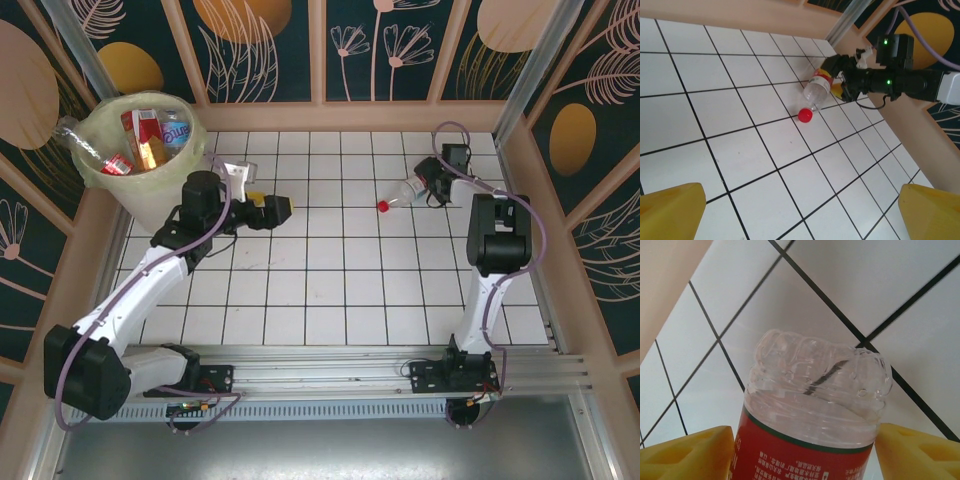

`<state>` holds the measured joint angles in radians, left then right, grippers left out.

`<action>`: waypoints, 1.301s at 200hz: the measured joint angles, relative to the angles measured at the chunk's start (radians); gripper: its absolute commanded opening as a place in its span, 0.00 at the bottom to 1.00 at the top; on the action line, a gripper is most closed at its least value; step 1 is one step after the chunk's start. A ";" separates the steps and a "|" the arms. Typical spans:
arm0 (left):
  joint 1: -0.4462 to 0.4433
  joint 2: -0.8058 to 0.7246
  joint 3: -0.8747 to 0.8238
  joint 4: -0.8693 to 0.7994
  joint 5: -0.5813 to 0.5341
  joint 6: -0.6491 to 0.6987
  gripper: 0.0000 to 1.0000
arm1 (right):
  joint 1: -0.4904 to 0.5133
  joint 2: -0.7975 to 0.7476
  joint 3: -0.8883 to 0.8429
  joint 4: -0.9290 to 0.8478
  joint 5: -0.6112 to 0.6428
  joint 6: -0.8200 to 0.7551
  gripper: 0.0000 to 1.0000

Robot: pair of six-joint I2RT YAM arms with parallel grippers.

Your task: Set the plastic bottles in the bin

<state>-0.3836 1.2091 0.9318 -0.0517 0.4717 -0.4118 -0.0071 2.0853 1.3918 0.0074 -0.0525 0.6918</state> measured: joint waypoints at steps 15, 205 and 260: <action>-0.021 0.016 0.000 0.000 -0.010 0.002 0.99 | 0.007 0.016 0.027 -0.001 0.000 -0.014 0.79; -0.116 0.096 0.002 -0.005 -0.122 0.010 0.99 | 0.201 0.113 0.171 -0.047 0.010 -0.225 0.58; -0.116 0.072 0.002 -0.007 -0.148 0.011 0.99 | 0.267 0.065 0.097 -0.039 -0.048 -0.403 0.63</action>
<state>-0.4999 1.2812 0.9333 -0.0589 0.3241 -0.4011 0.2604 2.1502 1.4883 -0.0311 -0.1005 0.2886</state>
